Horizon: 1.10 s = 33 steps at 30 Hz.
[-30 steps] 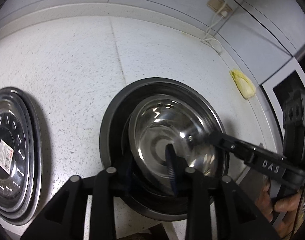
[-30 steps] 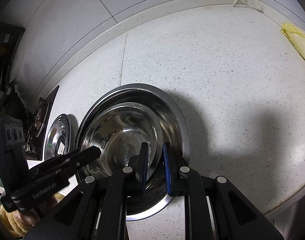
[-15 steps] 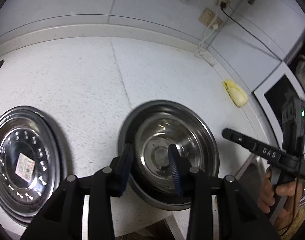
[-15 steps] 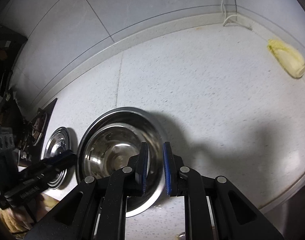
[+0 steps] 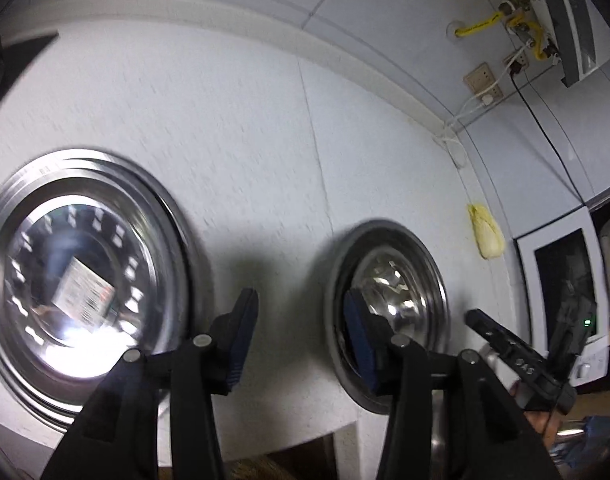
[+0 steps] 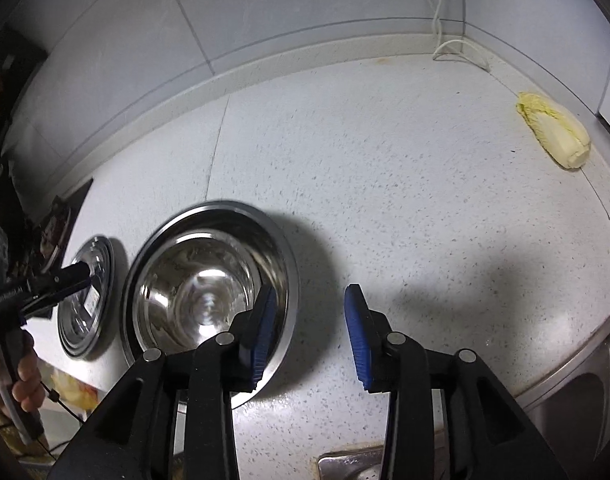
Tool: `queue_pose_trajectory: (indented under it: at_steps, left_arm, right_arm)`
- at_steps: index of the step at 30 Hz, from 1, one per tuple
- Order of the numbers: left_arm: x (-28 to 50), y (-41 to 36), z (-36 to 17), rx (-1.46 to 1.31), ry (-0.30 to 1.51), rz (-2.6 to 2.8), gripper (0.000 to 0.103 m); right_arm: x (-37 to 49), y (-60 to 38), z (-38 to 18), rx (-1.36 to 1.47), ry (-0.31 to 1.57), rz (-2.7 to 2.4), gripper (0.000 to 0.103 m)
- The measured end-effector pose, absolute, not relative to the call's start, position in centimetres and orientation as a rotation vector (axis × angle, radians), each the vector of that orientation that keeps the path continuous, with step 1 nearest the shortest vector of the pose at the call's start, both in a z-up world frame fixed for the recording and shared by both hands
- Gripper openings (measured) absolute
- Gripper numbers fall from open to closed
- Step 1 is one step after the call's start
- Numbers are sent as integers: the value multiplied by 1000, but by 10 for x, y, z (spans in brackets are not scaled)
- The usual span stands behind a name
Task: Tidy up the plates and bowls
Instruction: 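Grasp the rim of the nested steel bowls with the left tool while the right tool grips the rim too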
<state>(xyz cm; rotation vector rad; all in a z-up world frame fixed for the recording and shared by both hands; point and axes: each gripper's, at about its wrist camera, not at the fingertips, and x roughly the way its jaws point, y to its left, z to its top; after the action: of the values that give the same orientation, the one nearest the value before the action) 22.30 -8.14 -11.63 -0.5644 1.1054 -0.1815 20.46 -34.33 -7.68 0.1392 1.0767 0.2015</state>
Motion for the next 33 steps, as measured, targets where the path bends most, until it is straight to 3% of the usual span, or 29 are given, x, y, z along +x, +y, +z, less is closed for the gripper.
queue_pose_trajectory:
  at_steps: [17, 23, 33]
  left_arm:
    - [243, -104, -152, -668, 1273, -196, 41]
    - [250, -111, -164, -669, 1305, -200, 33]
    - [258, -113, -170, -673, 1300, -230, 24]
  right_arm:
    - [211, -333, -96, 63, 1177, 221, 32]
    - [215, -330, -97, 33, 1184, 225, 31]
    - [229, -318, -109, 36, 1244, 256, 16]
